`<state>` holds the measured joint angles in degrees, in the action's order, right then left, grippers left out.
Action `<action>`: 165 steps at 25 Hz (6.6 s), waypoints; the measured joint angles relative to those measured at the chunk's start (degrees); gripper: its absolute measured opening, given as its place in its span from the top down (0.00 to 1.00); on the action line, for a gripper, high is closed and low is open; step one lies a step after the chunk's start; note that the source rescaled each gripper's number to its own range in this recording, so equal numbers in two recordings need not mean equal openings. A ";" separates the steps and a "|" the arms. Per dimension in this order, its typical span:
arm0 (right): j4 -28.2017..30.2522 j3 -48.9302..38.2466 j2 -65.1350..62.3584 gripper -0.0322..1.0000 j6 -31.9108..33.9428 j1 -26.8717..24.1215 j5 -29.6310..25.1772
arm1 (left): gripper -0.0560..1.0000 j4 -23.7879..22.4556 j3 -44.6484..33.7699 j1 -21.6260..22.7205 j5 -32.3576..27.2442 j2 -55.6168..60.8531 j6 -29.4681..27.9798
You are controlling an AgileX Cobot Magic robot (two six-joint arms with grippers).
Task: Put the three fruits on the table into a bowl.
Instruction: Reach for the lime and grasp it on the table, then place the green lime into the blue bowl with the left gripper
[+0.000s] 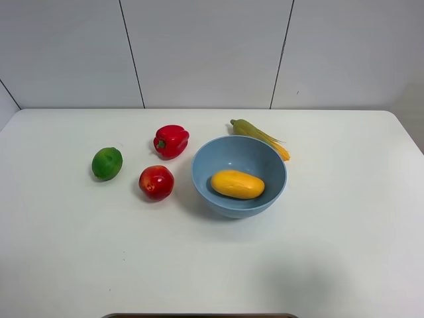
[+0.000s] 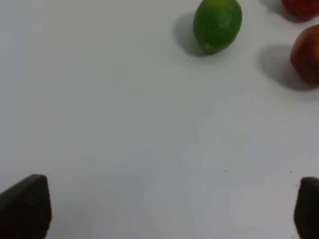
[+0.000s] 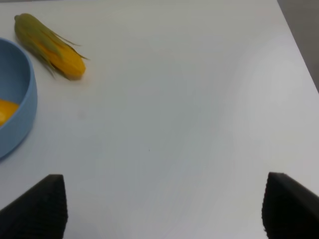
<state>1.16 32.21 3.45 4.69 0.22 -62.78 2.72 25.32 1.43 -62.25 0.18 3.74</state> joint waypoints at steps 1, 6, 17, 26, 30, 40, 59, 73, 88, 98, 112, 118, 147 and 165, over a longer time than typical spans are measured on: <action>0.00 0.00 -0.60 0.47 0.00 0.00 0.00 | 0.00 0.00 0.00 0.00 0.00 0.00 0.00; 0.00 0.00 -2.43 0.47 -1.80 0.00 0.02 | 0.00 0.00 0.00 0.00 0.00 0.00 0.00; 0.74 0.00 -3.59 0.47 -4.14 0.28 0.02 | 0.00 0.00 0.00 0.00 0.00 0.00 0.00; 1.29 0.00 -3.59 0.47 -4.14 0.28 0.02 | 0.00 0.00 0.00 0.00 0.00 0.00 0.00; 1.31 0.00 -3.59 0.47 -4.14 0.28 0.02 | 0.00 0.00 0.00 0.00 0.00 0.00 0.00; 1.31 0.00 -3.59 0.47 -4.14 0.28 0.02 | 0.00 0.00 0.00 0.00 0.00 0.00 0.00; 1.31 0.00 -3.59 0.47 -4.14 0.28 0.02 | 0.00 0.00 0.99 0.00 0.54 -1.01 -0.23; 1.35 0.00 -3.59 0.47 -4.14 0.28 0.02 | 0.00 1.04 27.90 0.00 3.53 -48.32 7.63; 1.48 0.00 -3.59 0.47 -4.14 0.28 0.02 | 0.00 10.62 55.08 -1.98 4.49 -93.31 13.57; 1.48 0.00 -3.59 0.47 -4.14 0.28 0.02 | 0.00 10.40 59.41 -5.83 5.73 -107.67 13.54; 1.48 0.00 -3.59 0.47 -4.14 0.28 0.02 | 0.00 10.12 59.46 -8.09 6.54 -115.46 13.06; 1.48 0.00 -3.59 0.47 -4.14 0.28 0.02 | 0.00 9.22 59.46 -8.09 8.16 -118.46 13.02; 1.48 0.00 -3.59 0.47 -4.14 0.28 0.02 | 0.00 6.11 60.01 -8.67 15.66 -128.30 13.07; 1.48 0.00 -3.59 0.47 -4.14 0.28 0.02 | 0.95 5.09 60.03 -8.67 15.53 -128.53 13.07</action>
<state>2.64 32.20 -0.14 0.55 0.50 -62.75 7.81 85.34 -7.24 -46.72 -128.34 16.81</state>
